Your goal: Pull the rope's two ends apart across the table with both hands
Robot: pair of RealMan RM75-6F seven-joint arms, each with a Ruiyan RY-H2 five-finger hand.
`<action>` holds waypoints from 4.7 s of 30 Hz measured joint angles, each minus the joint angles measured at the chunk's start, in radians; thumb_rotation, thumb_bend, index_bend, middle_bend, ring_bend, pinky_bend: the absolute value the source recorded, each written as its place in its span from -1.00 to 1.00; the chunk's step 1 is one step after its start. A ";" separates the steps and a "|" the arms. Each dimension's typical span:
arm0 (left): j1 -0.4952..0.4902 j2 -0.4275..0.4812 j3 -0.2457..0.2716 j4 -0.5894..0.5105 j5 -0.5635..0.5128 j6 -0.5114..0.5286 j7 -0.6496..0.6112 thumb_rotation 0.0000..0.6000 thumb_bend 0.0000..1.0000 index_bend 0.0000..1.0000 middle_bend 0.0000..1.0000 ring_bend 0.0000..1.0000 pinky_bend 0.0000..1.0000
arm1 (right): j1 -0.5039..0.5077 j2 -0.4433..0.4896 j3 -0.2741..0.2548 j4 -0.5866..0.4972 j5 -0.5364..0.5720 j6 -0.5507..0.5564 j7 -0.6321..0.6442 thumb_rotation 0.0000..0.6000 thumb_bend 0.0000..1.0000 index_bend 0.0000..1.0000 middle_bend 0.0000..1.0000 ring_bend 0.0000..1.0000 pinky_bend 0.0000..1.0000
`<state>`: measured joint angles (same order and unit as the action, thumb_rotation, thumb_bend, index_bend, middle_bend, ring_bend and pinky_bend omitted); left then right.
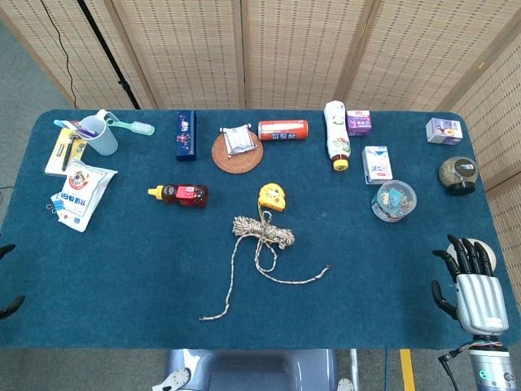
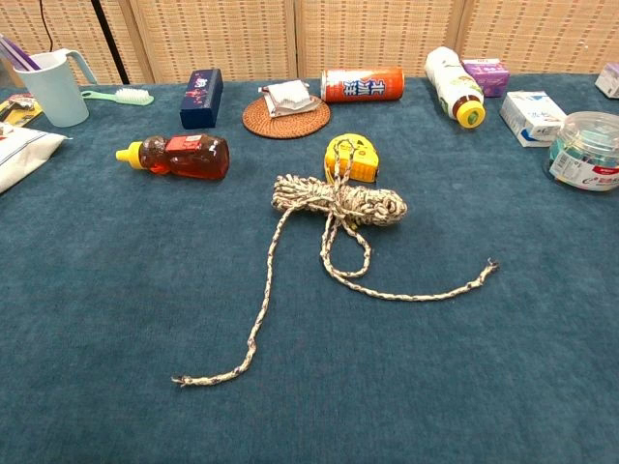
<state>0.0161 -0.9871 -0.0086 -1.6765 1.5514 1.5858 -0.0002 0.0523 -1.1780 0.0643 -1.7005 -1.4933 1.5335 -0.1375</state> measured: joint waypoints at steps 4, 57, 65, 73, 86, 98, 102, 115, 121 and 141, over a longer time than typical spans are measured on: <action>-0.002 -0.001 -0.001 -0.005 0.001 0.000 0.006 1.00 -0.72 -0.62 -0.83 -0.89 -1.00 | 0.001 -0.002 0.001 0.001 -0.006 0.000 0.002 1.00 -0.05 -0.49 -0.82 -1.00 -1.00; -0.079 0.042 -0.046 -0.038 -0.035 -0.070 0.029 1.00 -0.72 -0.61 -0.83 -0.89 -1.00 | 0.356 -0.339 0.020 0.073 0.003 -0.449 -0.085 1.00 -0.24 -0.08 -0.63 -0.97 -1.00; -0.075 0.045 -0.045 -0.031 -0.037 -0.062 0.020 1.00 -0.72 -0.61 -0.83 -0.89 -1.00 | 0.402 -0.406 0.026 0.119 0.039 -0.496 -0.116 1.00 -0.27 -0.03 -0.60 -0.98 -1.00; -0.075 0.049 -0.047 -0.024 -0.044 -0.061 0.013 1.00 -0.72 -0.61 -0.83 -0.89 -1.00 | 0.435 -0.463 0.040 0.180 0.075 -0.512 -0.131 1.00 -0.27 0.02 -0.59 -0.97 -1.00; -0.078 0.050 -0.049 -0.033 -0.044 -0.057 0.025 1.00 -0.72 -0.61 -0.83 -0.92 -1.00 | 0.427 -0.502 0.011 0.245 0.057 -0.457 -0.108 1.00 -0.28 -0.05 -0.87 -1.00 -1.00; -0.072 0.055 -0.044 -0.046 -0.036 -0.046 0.032 1.00 -0.72 -0.59 -0.83 -0.93 -1.00 | 0.412 -0.531 -0.013 0.290 0.050 -0.431 -0.091 1.00 -0.28 -0.03 -0.86 -1.00 -1.00; -0.072 0.053 -0.043 -0.045 -0.035 -0.047 0.031 1.00 -0.72 -0.59 -0.83 -0.93 -1.00 | 0.412 -0.536 -0.013 0.299 0.055 -0.432 -0.092 1.00 -0.27 -0.01 -0.85 -1.00 -1.00; -0.075 0.048 -0.042 -0.041 -0.033 -0.051 0.031 1.00 -0.72 -0.59 -0.83 -0.93 -1.00 | 0.411 -0.540 -0.020 0.318 0.065 -0.439 -0.089 1.00 -0.28 0.02 -0.82 -1.00 -1.00; -0.073 0.046 -0.040 -0.038 -0.032 -0.046 0.031 1.00 -0.72 -0.59 -0.83 -0.93 -1.00 | 0.417 -0.540 -0.018 0.322 0.073 -0.450 -0.094 1.00 -0.28 0.03 -0.81 -1.00 -1.00; -0.076 0.041 -0.039 -0.034 -0.031 -0.050 0.033 1.00 -0.72 -0.59 -0.83 -0.93 -1.00 | 0.426 -0.549 -0.013 0.338 0.095 -0.469 -0.101 1.00 -0.28 0.06 -0.78 -1.00 -1.00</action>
<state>-0.0595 -0.9464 -0.0479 -1.7100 1.5203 1.5359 0.0325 0.4782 -1.7272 0.0512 -1.3629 -1.3981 1.0641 -0.2383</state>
